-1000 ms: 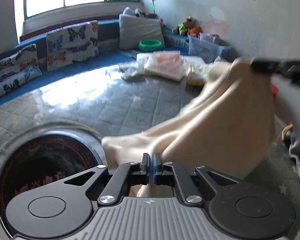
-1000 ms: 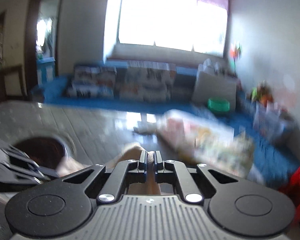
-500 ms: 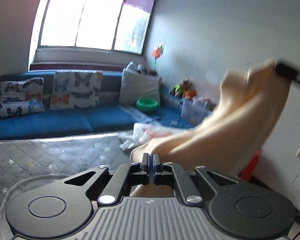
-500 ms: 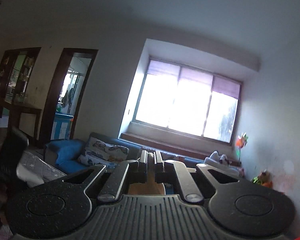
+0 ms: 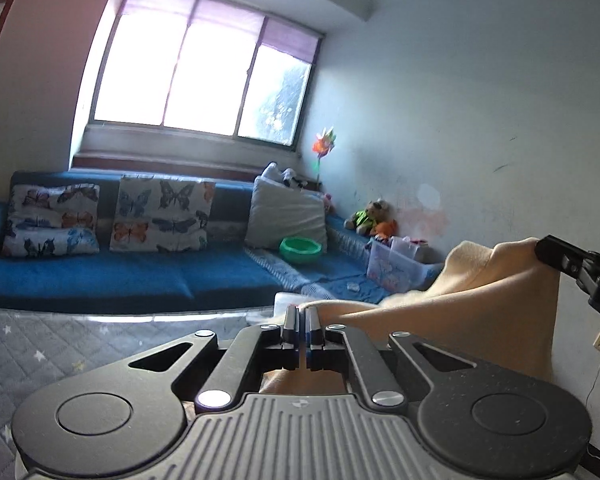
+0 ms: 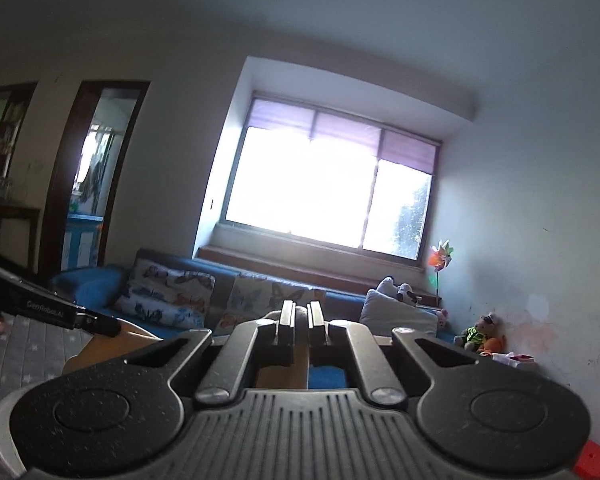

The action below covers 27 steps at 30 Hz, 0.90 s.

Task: Fold clothes
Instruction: 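Lower the sweatshirt onto the table and open the left gripper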

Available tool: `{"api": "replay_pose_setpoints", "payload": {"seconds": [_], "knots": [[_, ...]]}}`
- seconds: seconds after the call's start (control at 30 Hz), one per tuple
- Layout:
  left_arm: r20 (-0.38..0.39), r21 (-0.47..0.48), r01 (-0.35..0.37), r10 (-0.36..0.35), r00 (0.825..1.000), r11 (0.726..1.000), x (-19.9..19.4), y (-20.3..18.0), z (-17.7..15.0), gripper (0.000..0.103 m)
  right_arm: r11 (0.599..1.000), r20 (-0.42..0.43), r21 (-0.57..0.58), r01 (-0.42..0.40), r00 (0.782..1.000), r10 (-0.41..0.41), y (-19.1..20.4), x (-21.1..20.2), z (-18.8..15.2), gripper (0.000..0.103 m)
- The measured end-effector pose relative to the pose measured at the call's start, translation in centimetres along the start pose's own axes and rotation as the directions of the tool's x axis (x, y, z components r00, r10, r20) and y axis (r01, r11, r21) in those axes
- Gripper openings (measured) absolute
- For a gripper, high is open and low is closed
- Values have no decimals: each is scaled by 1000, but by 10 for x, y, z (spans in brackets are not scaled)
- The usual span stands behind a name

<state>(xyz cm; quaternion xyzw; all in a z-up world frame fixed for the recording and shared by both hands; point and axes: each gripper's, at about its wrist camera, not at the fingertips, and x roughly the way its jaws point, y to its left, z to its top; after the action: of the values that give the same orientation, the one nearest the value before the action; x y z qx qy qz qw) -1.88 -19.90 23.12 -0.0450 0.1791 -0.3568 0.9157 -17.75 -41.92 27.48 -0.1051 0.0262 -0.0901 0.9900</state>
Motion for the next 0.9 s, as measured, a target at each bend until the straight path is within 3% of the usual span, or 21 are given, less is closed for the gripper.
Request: {"api": "replay_pose_setpoints", "payload": {"seconds": [0.2, 0.37, 0.57, 0.63, 0.73, 0.8, 0.83, 0.9], "knots": [[-51, 24, 41, -40, 998, 999, -10, 5, -21, 3, 998, -20, 21, -61, 998, 62, 12, -24, -19, 5], [-164, 71, 57, -45, 985, 996, -13, 9, -71, 2, 986, -156, 70, -153, 974, 162, 22, -34, -60, 7], [-369, 37, 10, 4, 929, 999, 12, 24, -115, 4, 975, -316, 86, -206, 922, 223, 39, -31, -109, 10], [-404, 30, 0, 12, 915, 1000, 18, 27, -124, 11, 973, -354, 88, -212, 906, 230, 46, -29, -119, 14], [-430, 37, -5, 20, 903, 999, 25, 22, -135, 21, 972, -414, 108, -211, 879, 237, 55, -23, -136, 31], [-440, 49, 3, 19, 898, 999, 29, 17, -139, 26, 972, -459, 114, -205, 857, 234, 60, -18, -150, 32], [-444, 57, 6, 20, 896, 998, 30, 15, -140, 35, 971, -477, 118, -208, 846, 239, 61, -17, -155, 32], [-452, 75, 2, 32, 891, 997, 37, 9, -145, 42, 972, -510, 125, -199, 827, 235, 63, -16, -166, 37]]}}
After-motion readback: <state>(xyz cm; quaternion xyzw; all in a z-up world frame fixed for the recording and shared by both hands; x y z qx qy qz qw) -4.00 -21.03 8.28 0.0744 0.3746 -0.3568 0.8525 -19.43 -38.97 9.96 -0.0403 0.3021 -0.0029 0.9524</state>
